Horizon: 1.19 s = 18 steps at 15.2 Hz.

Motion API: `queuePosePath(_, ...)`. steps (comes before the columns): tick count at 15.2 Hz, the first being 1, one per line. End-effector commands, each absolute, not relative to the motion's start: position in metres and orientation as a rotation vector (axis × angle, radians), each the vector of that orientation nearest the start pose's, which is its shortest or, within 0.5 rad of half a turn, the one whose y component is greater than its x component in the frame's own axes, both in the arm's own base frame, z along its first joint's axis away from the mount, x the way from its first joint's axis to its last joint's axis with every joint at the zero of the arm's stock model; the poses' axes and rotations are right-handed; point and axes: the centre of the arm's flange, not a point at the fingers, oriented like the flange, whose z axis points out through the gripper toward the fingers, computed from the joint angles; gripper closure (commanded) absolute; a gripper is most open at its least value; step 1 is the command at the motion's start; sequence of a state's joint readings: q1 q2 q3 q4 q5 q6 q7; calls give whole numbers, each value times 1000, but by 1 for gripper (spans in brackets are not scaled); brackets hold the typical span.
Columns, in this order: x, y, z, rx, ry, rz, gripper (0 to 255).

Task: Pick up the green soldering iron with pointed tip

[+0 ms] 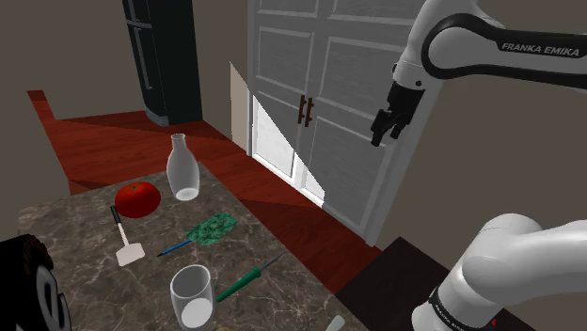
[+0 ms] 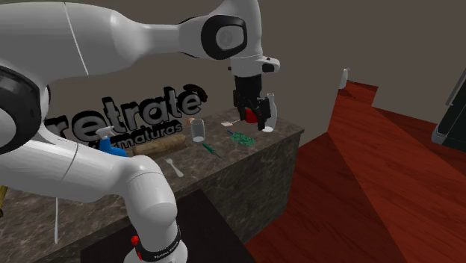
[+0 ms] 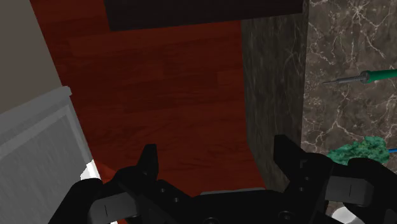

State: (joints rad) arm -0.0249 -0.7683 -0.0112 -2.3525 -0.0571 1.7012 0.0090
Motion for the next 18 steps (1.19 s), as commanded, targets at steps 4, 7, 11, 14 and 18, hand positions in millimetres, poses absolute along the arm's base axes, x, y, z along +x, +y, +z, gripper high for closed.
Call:
queuePosePath(4, 315, 11, 573, -3179, 195, -183, 0)
queuePosePath(7, 308, 40, 548, -3165, 329, -179, 0)
queuePosePath(11, 303, 81, 514, -3138, 507, -174, 0)
queuePosePath(14, 302, 112, 489, -3112, 639, -170, 0)
queuePosePath(18, 305, 153, 457, -3068, 812, -164, 0)
